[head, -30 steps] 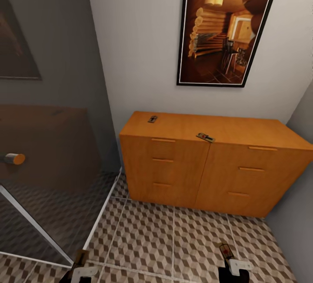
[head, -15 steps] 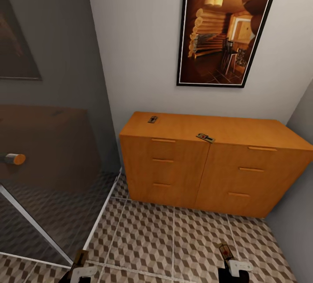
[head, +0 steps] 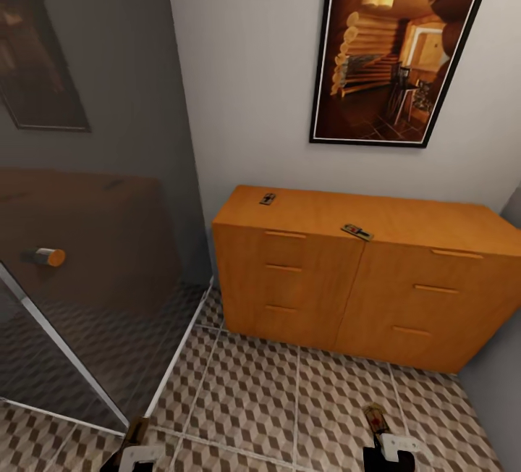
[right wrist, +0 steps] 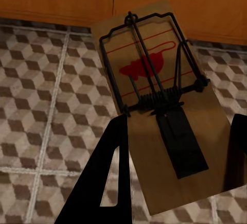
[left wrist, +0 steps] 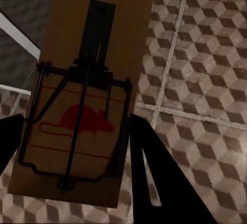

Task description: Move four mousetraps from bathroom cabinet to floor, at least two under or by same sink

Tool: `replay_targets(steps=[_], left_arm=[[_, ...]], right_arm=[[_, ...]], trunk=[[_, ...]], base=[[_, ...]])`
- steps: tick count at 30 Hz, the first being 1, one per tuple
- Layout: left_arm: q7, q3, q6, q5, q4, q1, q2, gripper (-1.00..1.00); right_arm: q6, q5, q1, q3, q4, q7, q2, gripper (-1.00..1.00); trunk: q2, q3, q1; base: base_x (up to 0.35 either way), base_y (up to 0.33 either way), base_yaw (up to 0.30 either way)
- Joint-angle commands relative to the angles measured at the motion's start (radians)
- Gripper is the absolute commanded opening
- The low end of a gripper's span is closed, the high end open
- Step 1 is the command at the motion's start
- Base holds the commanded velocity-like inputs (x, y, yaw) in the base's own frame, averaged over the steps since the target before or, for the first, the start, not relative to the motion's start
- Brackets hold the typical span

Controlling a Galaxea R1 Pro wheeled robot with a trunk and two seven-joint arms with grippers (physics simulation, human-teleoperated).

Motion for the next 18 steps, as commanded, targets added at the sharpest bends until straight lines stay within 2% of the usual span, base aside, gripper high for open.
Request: replay_targets(steps=[1, 18], left_arm=[[0.000, -0.009, -0.006, 0.009, 0.004, -0.002, -0.001, -1.00], [-0.001, -0.009, -0.005, 0.009, 0.004, -0.002, -0.001, -1.00]], right_arm=[[-0.001, -0.004, 0.000, 0.009, -0.001, -0.007, -0.001, -1.00], [-0.001, -0.004, 0.000, 0.009, -0.001, -0.007, -0.001, -1.00]], trunk=[[-0.001, -0.001, 0.000], [-0.001, -0.007, 0.000]], base=[[0.000, 0.000, 0.274], [0.000, 0.000, 0.270]])
